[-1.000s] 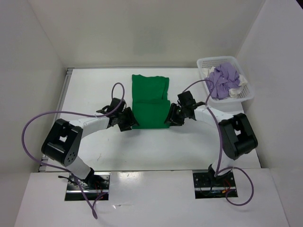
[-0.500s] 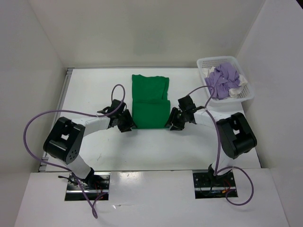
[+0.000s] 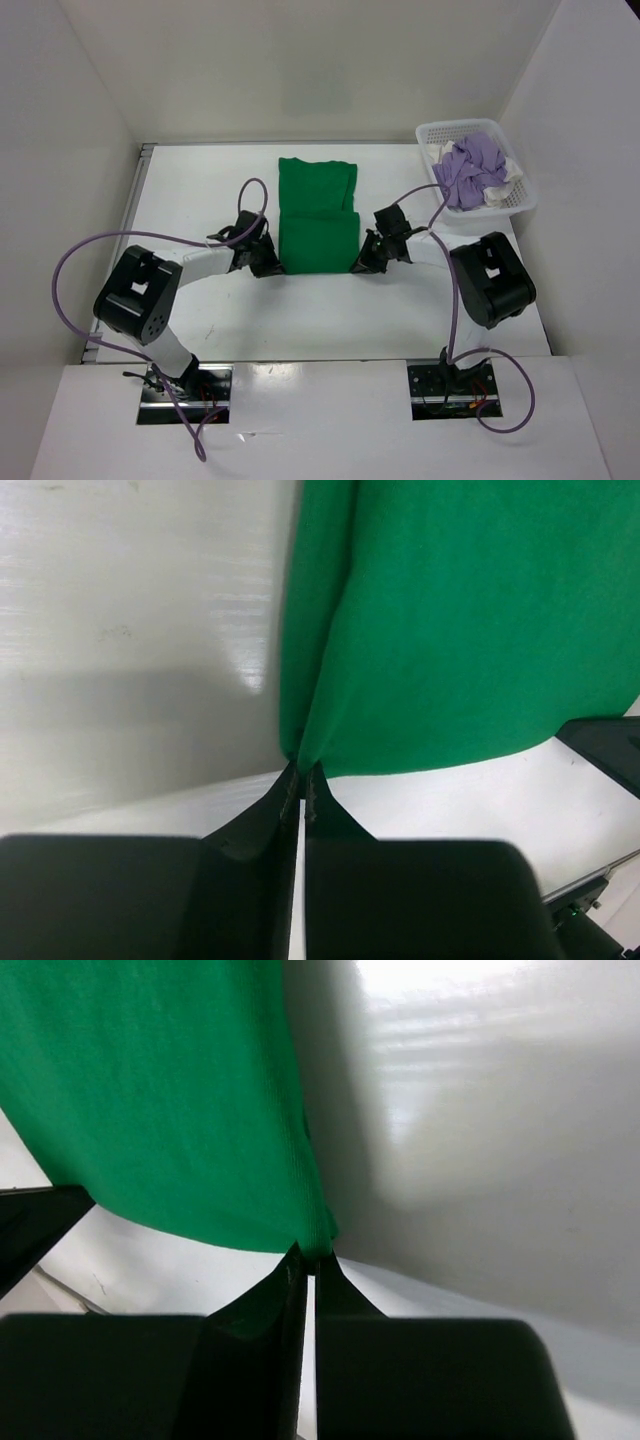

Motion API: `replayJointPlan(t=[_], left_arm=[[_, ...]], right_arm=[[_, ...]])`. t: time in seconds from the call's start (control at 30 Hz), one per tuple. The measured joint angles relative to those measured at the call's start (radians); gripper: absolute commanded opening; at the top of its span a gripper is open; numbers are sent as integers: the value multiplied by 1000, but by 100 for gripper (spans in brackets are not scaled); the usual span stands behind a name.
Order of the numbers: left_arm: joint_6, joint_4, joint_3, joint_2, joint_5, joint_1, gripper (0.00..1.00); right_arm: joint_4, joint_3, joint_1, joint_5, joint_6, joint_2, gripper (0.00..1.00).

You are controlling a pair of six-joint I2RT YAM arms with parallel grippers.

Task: Fold and stack the t-shirts
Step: Grab one side of the 2/3 rectangular tshirt with both arms, then fold the long partially folded tshirt into a neat square

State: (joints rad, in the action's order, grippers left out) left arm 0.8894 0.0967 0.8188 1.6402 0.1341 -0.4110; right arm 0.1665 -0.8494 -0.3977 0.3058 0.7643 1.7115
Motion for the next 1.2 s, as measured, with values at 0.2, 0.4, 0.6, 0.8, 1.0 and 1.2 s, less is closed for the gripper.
replayJointPlan(t=[0.2,0.4,0.6,0.8,1.0,1.2], left_arm=[[-27,42,-45,-100,17,0,0],[-30,230,-102,-370,81,0,0],[-48,430,13,-488,122,18,0],[-101,365,306,-237,100,84,0],[-136,286,581,134,46,123,0],[-144,227,753,390,24,154,6]], right_arm=[[14,92,-45,-24,34,-115,2],[124,214,-181,-4,123,-401,2],[299,79,-106,26,105,-522,2],[302,-295,45,35,-17,-208,2],[293,-612,120,32,-98,145,2],[276,-768,166,36,-125,388,2]])
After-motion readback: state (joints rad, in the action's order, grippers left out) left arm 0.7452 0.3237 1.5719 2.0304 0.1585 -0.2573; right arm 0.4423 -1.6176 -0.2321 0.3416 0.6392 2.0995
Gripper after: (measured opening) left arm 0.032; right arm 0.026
